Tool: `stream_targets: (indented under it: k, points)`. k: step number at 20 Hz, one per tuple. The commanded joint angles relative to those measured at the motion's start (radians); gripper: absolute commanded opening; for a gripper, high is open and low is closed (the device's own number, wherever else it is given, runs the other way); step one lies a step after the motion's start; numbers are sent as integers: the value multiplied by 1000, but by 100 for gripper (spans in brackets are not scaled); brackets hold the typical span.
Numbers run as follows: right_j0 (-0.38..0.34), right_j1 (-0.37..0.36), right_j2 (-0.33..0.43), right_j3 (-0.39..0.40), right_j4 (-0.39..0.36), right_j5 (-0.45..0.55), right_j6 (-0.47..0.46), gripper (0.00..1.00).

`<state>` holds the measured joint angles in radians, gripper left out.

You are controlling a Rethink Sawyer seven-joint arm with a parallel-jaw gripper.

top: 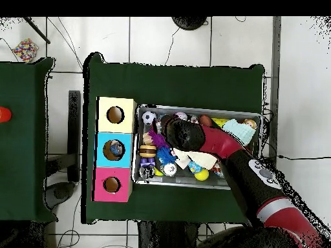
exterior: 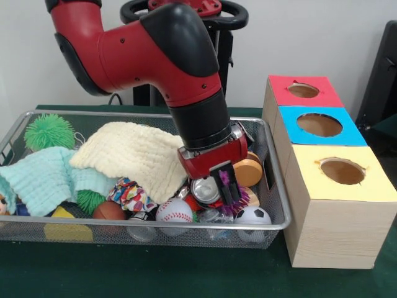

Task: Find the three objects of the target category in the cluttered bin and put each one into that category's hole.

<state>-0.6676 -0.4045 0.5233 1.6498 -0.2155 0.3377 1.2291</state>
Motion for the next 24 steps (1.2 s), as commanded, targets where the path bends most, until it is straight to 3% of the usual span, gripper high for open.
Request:
stream_targets:
  k: [1,8,16,17,24]
  points:
    - [-14,48,59,30,-98,-71,14,0]
    - [73,-30,-66,-32,-182,15,9,0]
    - [114,-42,-107,-63,-199,78,20,0]
    - [117,-43,-111,-64,-201,74,21,100]
    - [135,-48,-137,-76,-210,74,21,100]
